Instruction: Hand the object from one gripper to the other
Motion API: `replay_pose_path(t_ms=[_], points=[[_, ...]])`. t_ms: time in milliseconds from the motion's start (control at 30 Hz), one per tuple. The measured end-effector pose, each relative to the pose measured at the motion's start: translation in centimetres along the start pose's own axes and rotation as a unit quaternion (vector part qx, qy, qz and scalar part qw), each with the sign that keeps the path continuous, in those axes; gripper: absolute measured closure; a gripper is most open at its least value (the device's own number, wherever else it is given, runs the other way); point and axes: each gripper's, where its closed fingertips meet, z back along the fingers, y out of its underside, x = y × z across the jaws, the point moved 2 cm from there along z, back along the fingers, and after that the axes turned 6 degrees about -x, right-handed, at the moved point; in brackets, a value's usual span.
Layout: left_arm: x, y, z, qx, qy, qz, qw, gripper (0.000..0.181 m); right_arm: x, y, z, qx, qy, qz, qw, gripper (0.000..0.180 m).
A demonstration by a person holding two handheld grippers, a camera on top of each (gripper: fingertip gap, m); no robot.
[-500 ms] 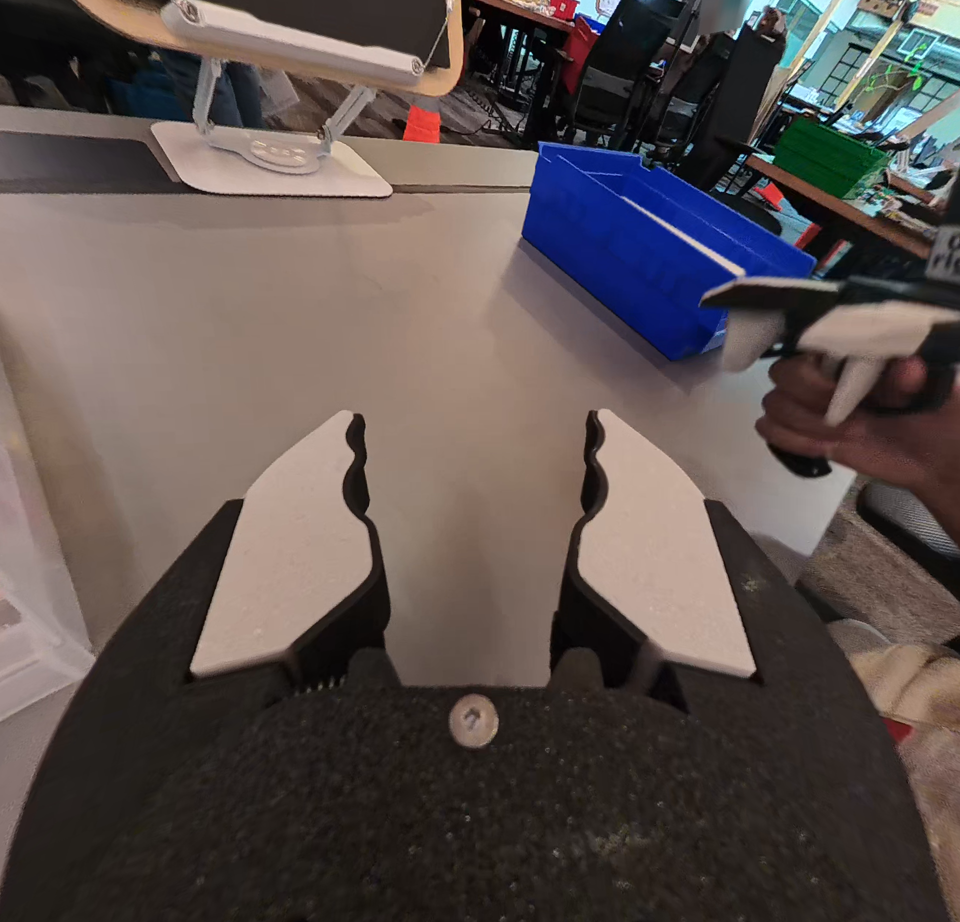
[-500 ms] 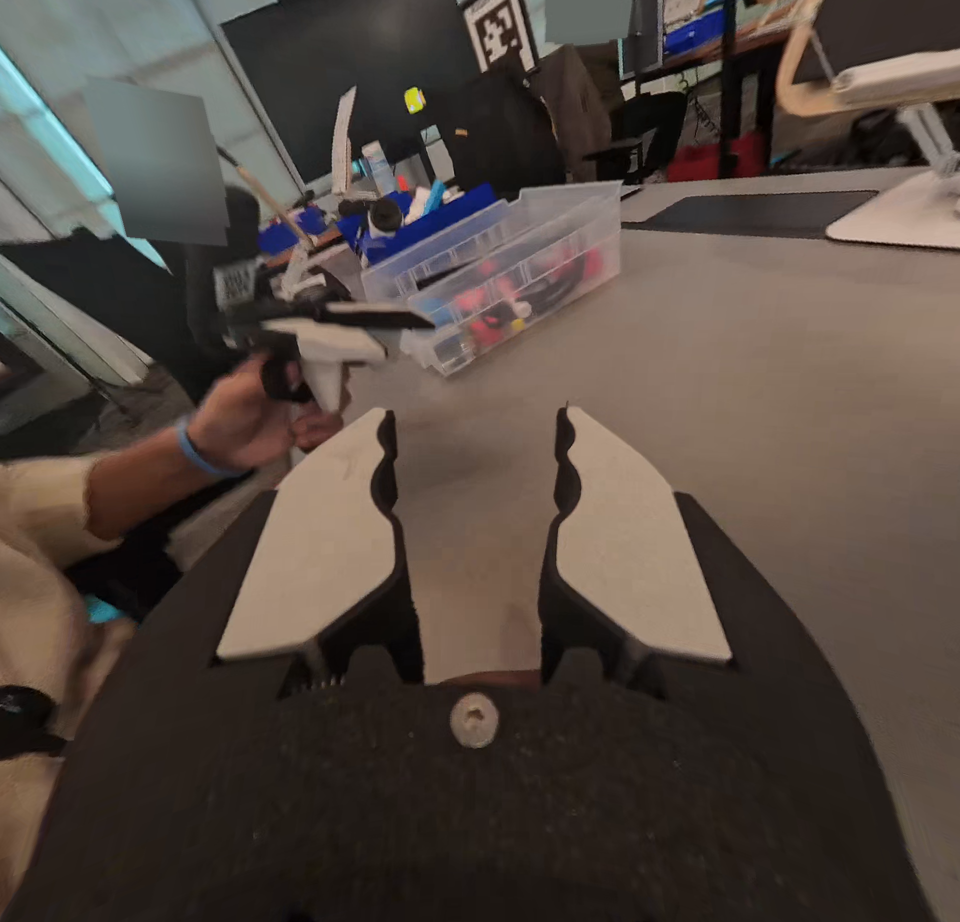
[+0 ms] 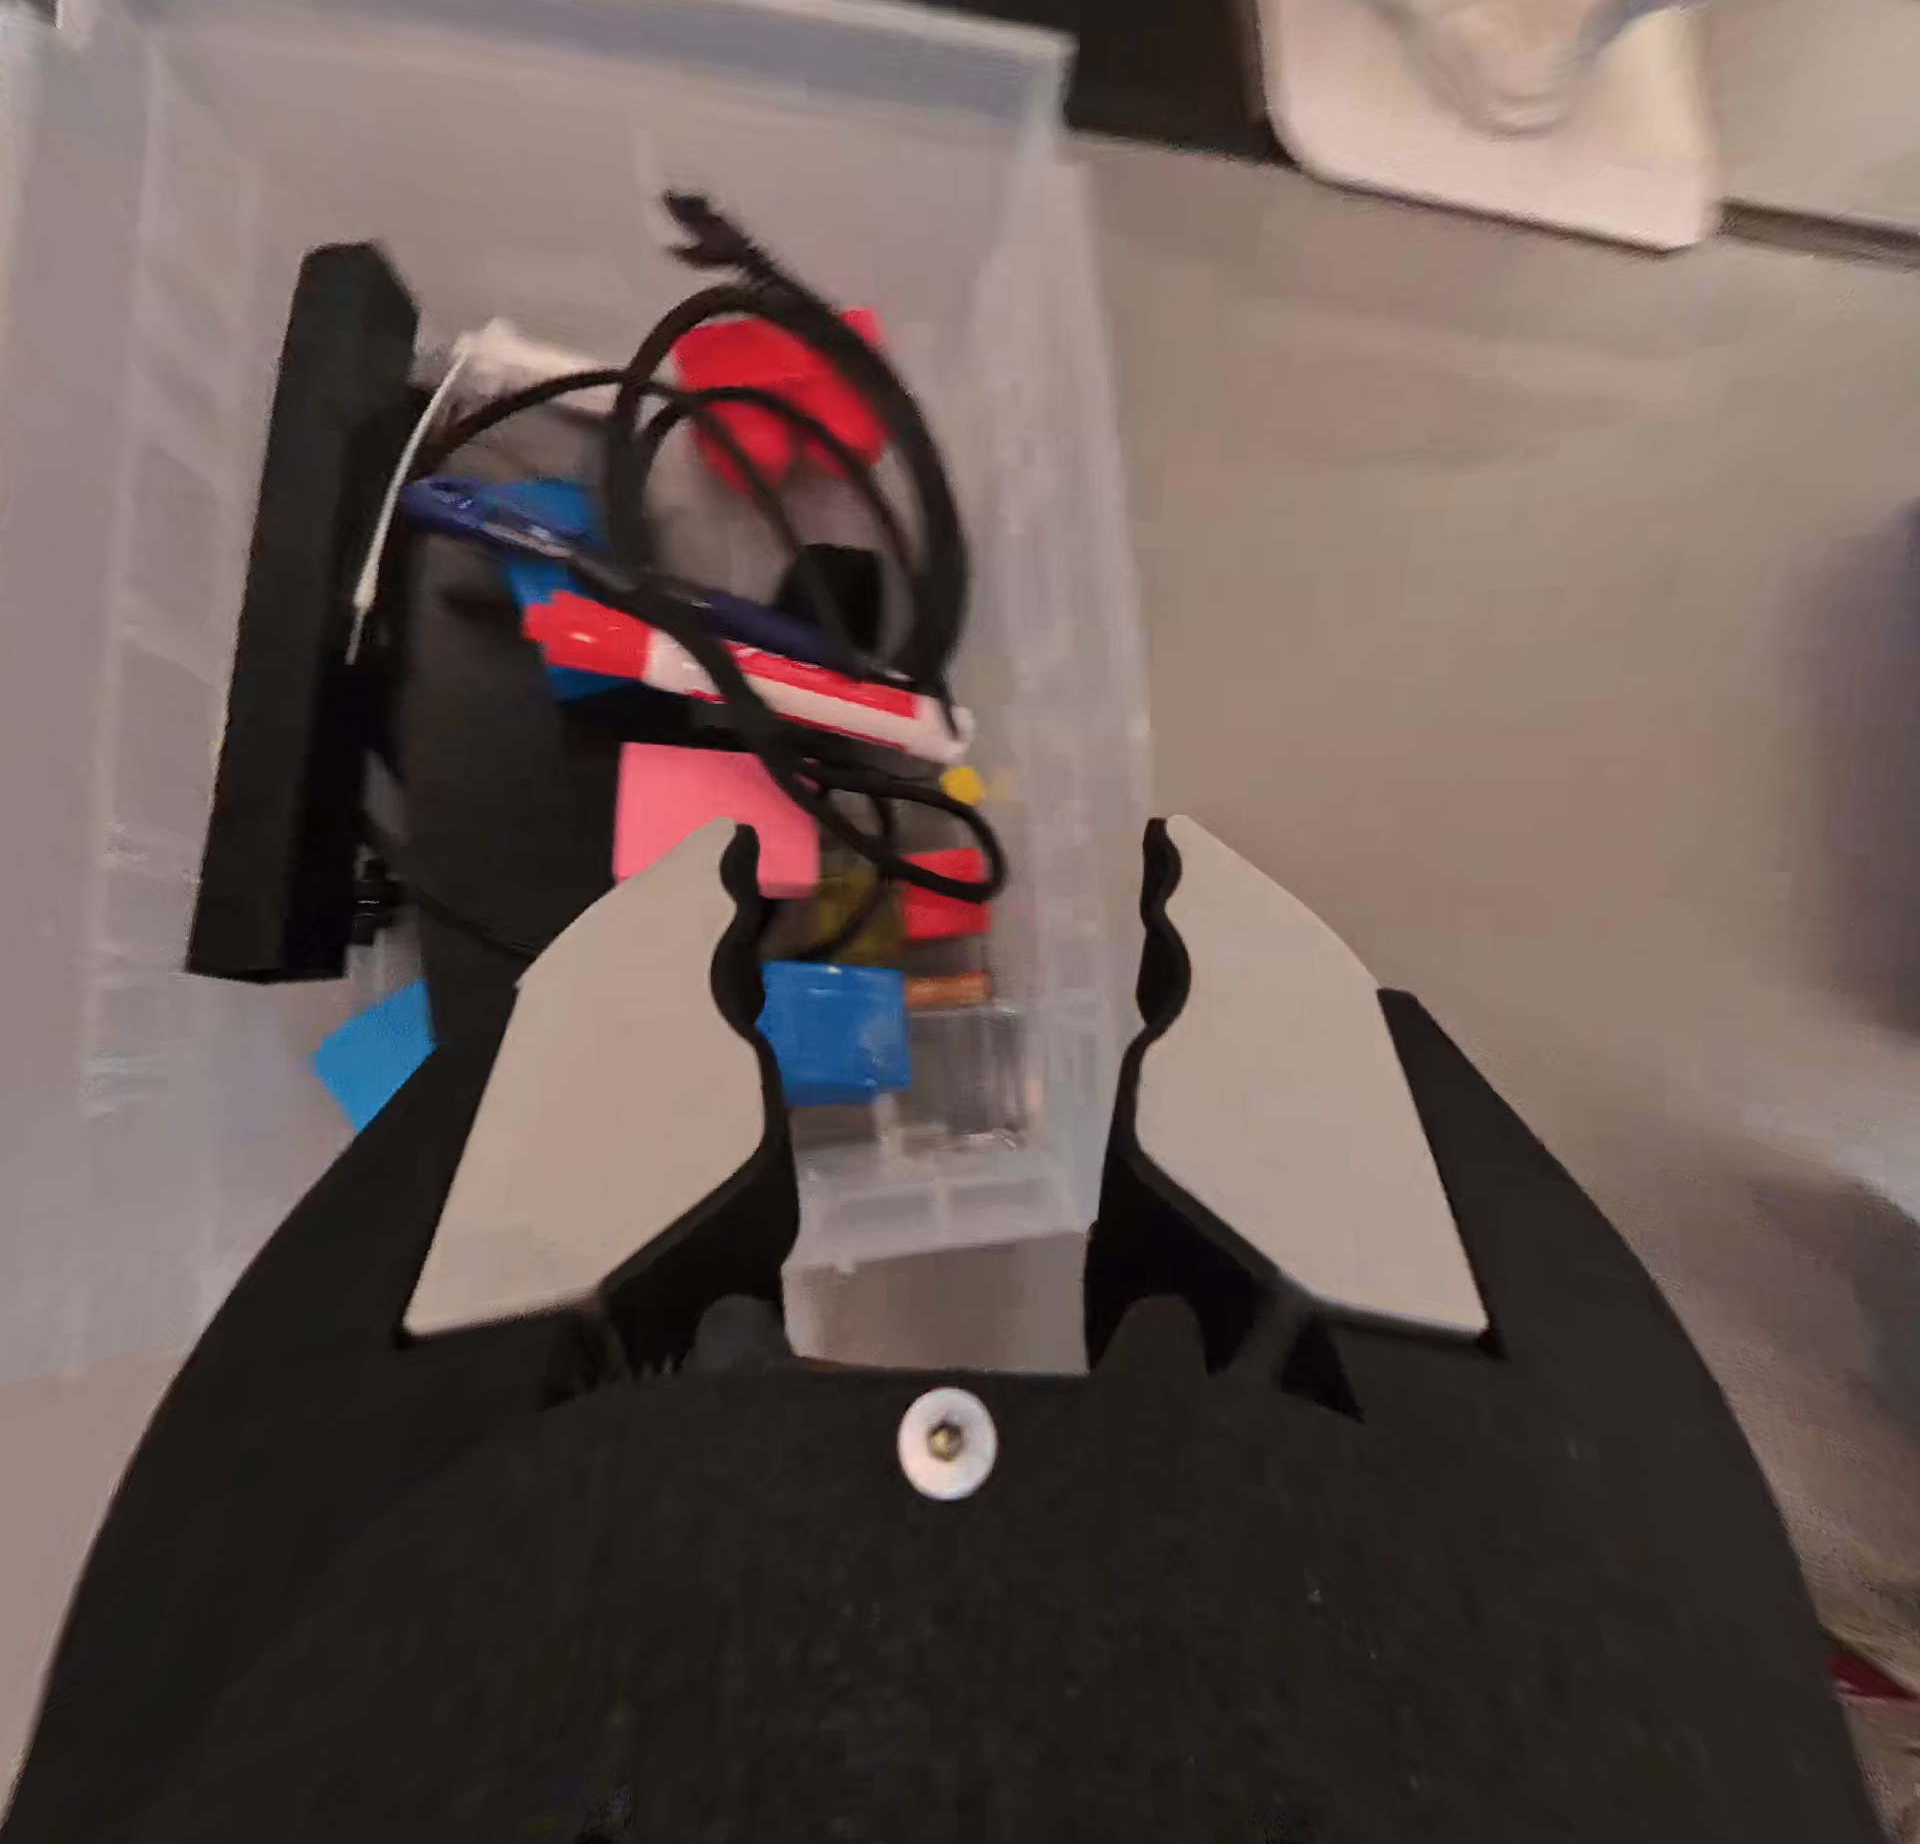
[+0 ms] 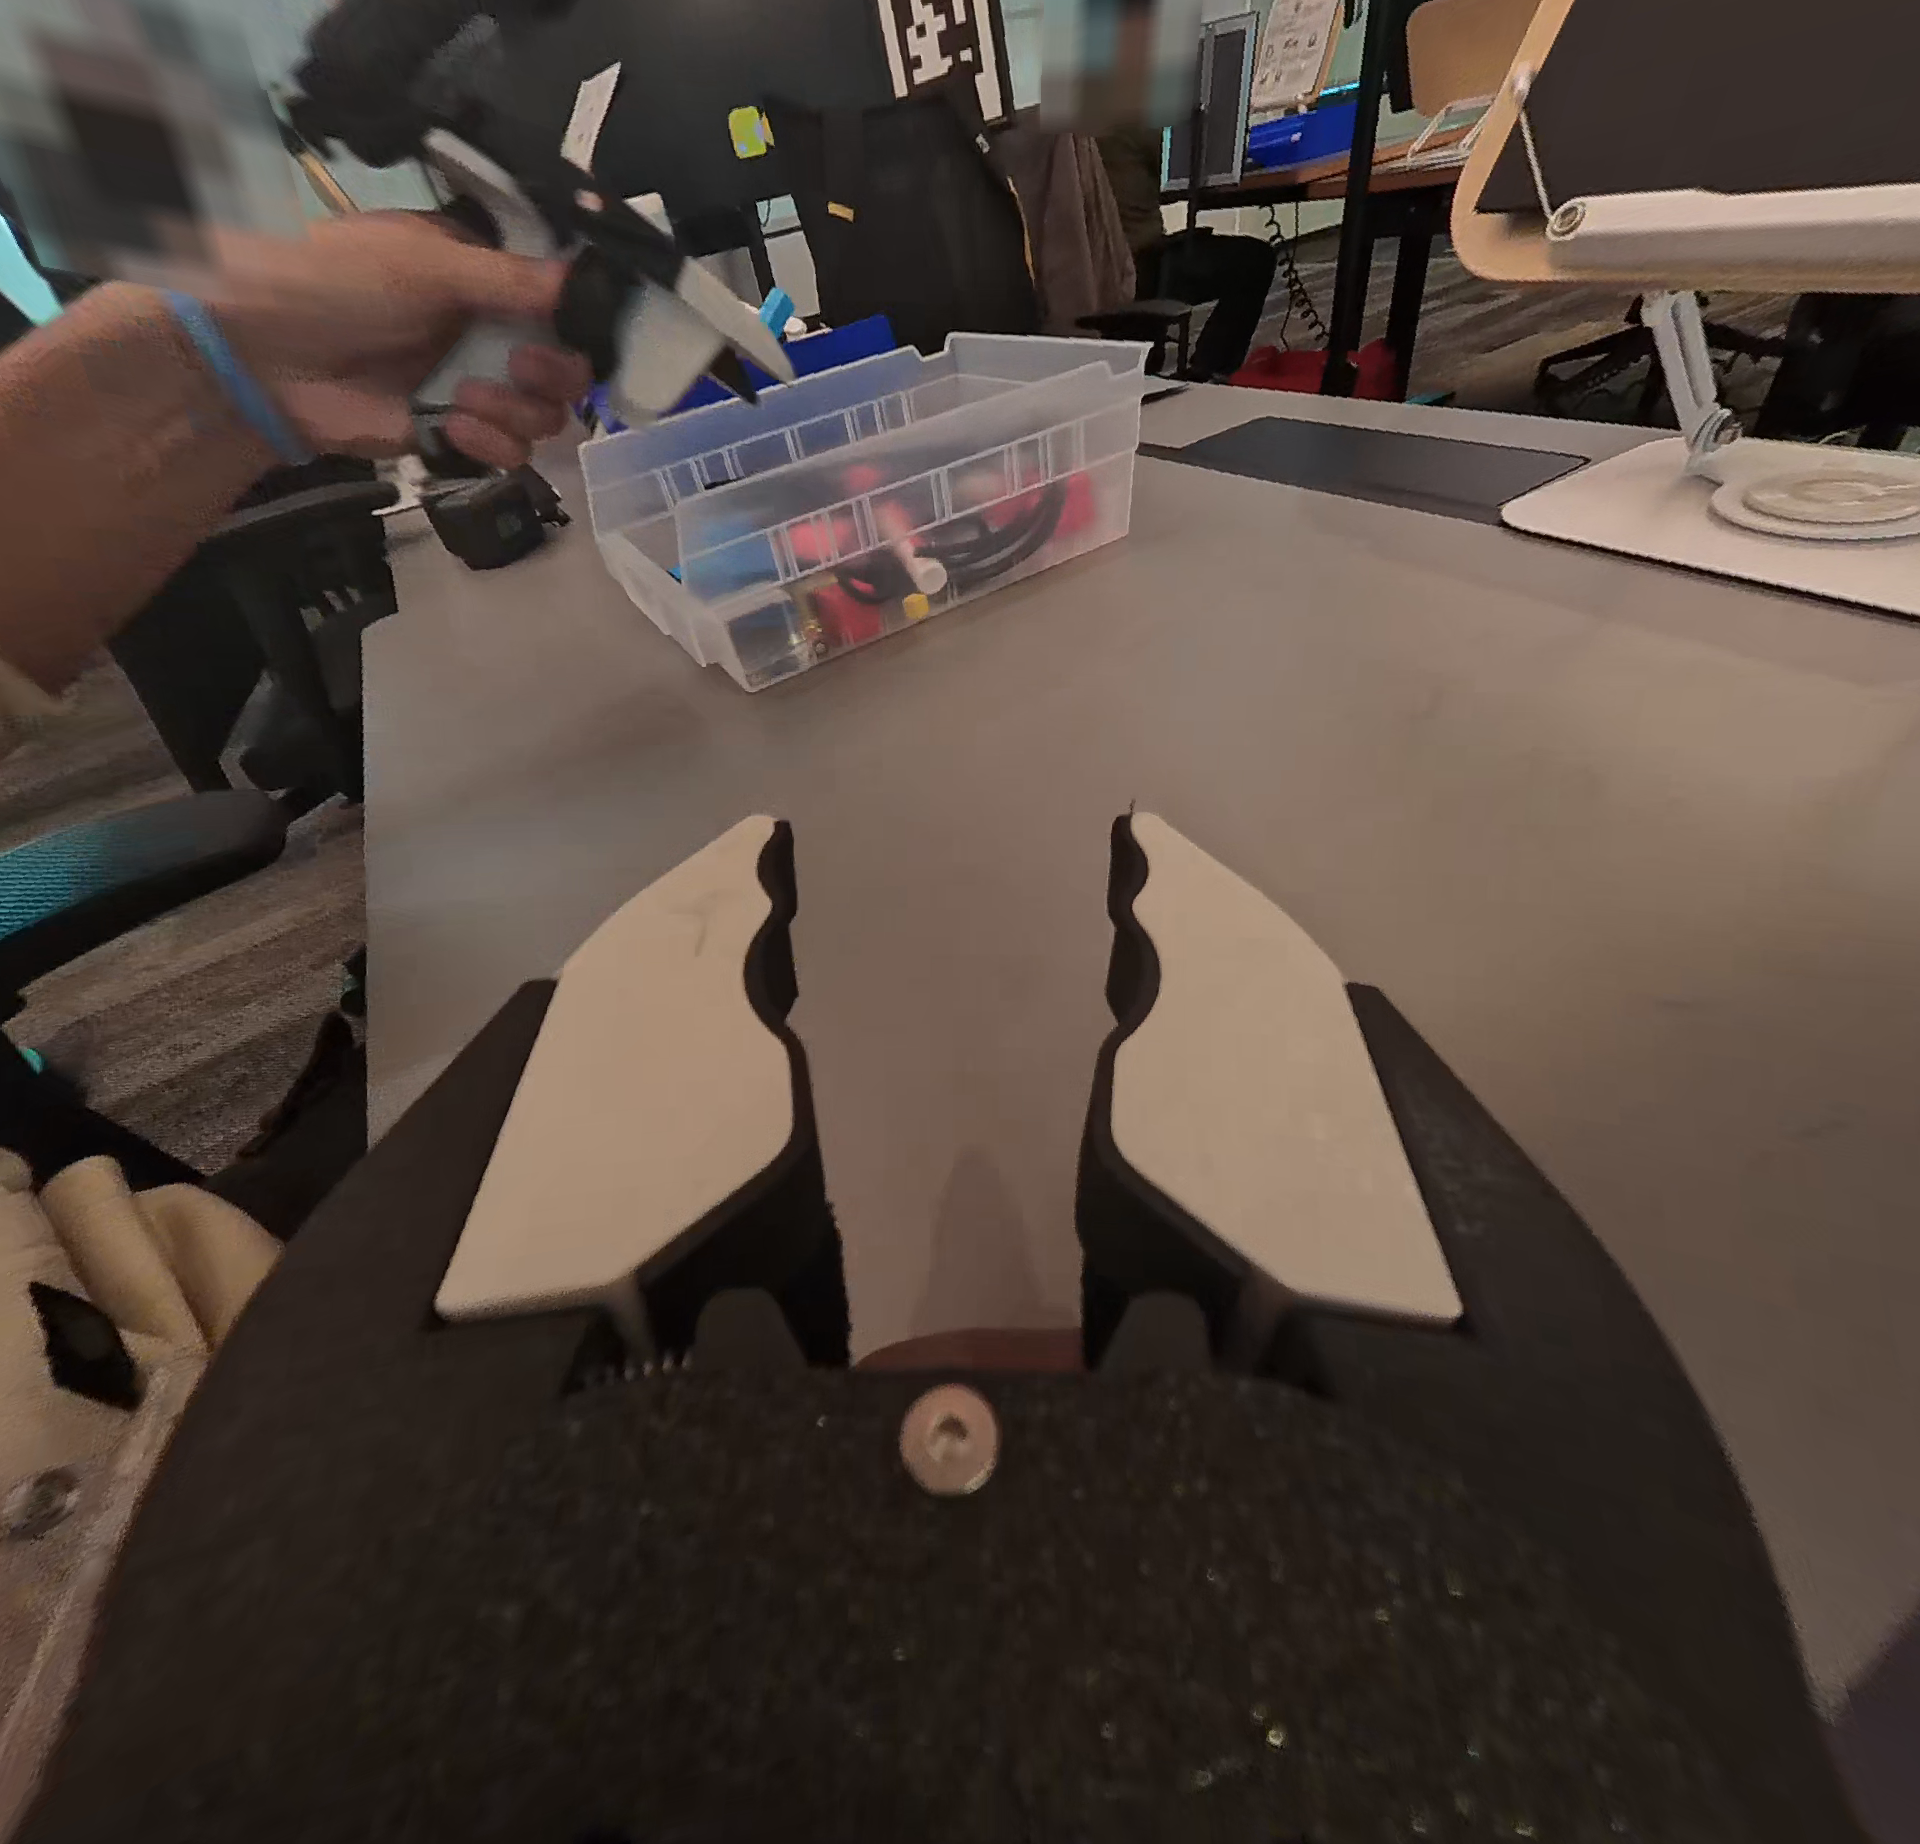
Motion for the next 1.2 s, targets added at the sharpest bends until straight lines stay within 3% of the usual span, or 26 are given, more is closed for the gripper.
replay_pose_path(t_ms=[133, 300, 433, 467, 533, 567, 900, 1200], points=[[3.0, 0.7, -5.1, 0.105, -0.017, 0.045, 0.993, 0.115, 0.4, 0.2, -0.4, 0.004, -0.018, -0.015, 1.0, 0.122], [4.2, 1.1, -8.3, 0.142, -0.034, 0.038, 0.989, 0.139, 0.6, 0.7, -0.5, 0.02, -0.023, -0.009, 0.999, 0.121], [4.7, 2.3, -9.5, 0.16, -0.035, 0.037, 0.986, 0.143, 0.7, 0.7, -0.4, 0.02, -0.027, -0.015, 0.999, 0.121], [4.3, 2.4, -9.6, 0.156, -0.021, 0.043, 0.987, 0.151, 0.8, 0.7, -0.4, 0.02, -0.027, -0.016, 0.999, 0.122], [3.8, 2.2, -9.4, 0.143, -0.005, 0.05, 0.988, 0.174, 0.8, 0.7, -0.4, 0.019, -0.027, -0.017, 0.999, 0.122], [3.9, 2.0, -9.3, 0.136, -0.013, 0.043, 0.99, 0.175, 0.9, 0.6, -0.4, 0.018, -0.027, -0.017, 0.999, 0.122], [3.8, -0.9, -6.1, 0.053, -0.064, -0.056, 0.995, 0.175, 1.4, 0.6, -0.7, 0.024, -0.027, -0.016, 0.999, 0.122], [0.0, -6.6, -0.1, -0.055, -0.082, -0.168, 0.981, 0.175, 1.1, 0.2, -0.8, 0.022, -0.026, -0.017, 0.999, 0.123]])
